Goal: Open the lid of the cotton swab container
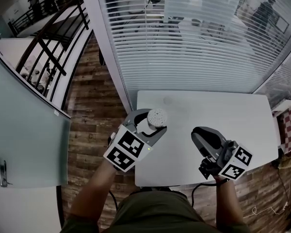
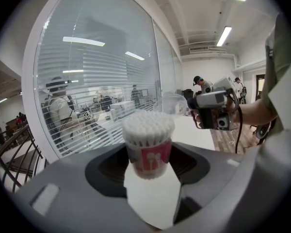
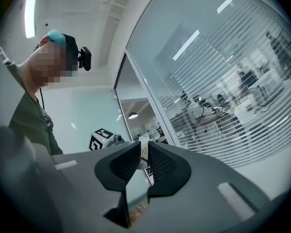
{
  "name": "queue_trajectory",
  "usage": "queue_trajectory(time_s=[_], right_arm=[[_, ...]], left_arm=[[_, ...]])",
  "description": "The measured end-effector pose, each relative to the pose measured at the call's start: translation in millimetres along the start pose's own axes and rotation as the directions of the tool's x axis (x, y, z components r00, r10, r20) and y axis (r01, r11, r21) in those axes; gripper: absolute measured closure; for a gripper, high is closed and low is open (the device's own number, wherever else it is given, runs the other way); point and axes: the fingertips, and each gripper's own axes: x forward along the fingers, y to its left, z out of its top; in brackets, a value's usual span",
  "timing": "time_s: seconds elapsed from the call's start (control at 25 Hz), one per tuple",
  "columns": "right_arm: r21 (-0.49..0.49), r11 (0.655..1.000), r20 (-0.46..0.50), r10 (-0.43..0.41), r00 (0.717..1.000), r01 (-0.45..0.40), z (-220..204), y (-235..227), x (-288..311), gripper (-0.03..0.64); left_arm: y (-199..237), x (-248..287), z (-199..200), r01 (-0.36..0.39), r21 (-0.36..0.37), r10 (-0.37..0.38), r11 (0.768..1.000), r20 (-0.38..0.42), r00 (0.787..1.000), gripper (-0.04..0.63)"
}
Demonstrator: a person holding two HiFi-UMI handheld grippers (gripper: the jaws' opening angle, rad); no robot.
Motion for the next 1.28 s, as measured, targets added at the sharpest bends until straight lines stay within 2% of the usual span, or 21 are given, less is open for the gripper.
queue_trajectory(time_s=[0.32, 1.28], right_arm=[[-0.010, 1.000, -0.014, -0.004, 1.000, 0.004, -5, 6, 4, 0.606], [0.007, 1.000, -0.103, -0.013, 0.995, 0.013, -27, -2, 8, 0.607]], left_arm=[[-2, 1, -4, 0.002, -0.003, -0.002, 1.000, -0.001, 1.000, 0.331], [-4, 9, -7, 0.007, -0.005, -0.007, 1.000, -0.006, 1.000, 0.331]])
